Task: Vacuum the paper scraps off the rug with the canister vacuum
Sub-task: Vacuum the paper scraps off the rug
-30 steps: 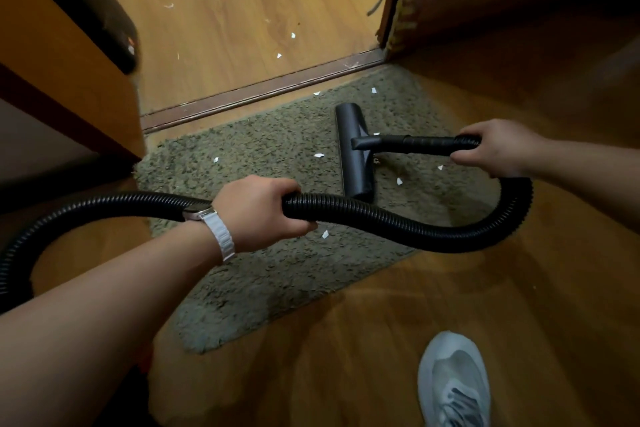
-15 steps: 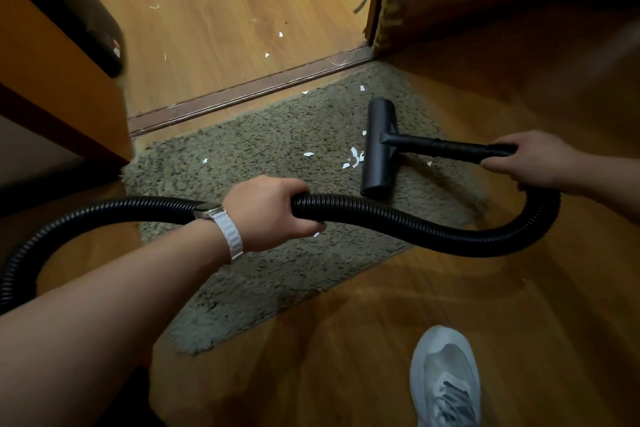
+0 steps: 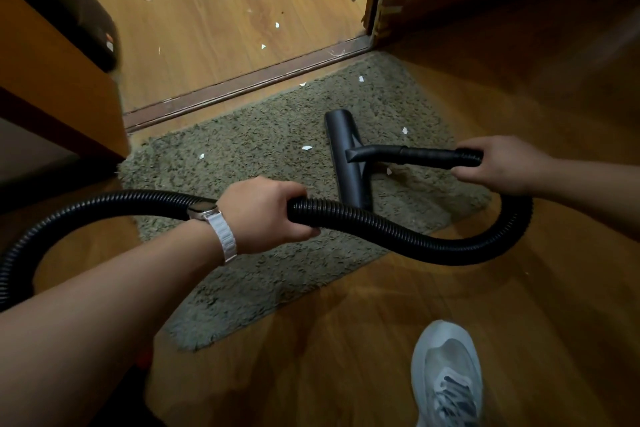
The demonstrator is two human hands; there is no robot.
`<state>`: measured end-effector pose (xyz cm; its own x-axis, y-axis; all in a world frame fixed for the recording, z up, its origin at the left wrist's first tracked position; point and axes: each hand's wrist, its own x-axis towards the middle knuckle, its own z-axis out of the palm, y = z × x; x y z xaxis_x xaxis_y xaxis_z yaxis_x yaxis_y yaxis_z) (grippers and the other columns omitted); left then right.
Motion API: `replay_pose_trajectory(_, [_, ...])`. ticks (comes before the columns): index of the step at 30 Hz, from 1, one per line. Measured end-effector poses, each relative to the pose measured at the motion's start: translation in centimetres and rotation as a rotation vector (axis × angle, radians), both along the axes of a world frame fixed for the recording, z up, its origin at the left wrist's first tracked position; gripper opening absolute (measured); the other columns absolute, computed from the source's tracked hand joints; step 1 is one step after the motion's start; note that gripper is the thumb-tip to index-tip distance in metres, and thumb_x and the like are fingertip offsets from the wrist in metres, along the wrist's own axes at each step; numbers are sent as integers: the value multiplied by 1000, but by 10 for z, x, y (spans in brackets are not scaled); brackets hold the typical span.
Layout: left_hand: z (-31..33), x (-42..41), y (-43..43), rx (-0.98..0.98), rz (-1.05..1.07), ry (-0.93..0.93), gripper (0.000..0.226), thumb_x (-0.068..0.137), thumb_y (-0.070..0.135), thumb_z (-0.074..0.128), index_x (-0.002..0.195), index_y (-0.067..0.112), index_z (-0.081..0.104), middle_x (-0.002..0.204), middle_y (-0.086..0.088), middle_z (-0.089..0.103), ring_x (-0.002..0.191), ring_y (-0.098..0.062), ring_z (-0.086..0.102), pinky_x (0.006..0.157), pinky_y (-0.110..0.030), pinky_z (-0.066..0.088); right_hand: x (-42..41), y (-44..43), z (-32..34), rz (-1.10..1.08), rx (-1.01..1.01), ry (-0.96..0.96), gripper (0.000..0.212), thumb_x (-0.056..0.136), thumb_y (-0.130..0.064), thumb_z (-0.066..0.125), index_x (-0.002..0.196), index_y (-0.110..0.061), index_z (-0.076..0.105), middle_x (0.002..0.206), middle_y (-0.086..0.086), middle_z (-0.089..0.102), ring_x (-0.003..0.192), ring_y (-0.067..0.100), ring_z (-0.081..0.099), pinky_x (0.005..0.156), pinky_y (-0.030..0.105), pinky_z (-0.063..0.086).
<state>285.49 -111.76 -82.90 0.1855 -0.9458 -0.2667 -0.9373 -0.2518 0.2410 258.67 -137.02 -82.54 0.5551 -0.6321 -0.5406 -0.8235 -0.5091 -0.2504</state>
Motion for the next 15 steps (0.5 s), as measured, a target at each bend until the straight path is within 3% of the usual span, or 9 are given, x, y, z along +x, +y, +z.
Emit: replay_pose_trajectory(15, [11,15,26,14,-34,-49,44,73,71,60,93,31,63,71,10,62,68,-13,61,58,-27,48,57,30,-8,176,-30,-8,15,92,-42,63,104,-32,62,72,-1,62,54,14,54,46,27,36])
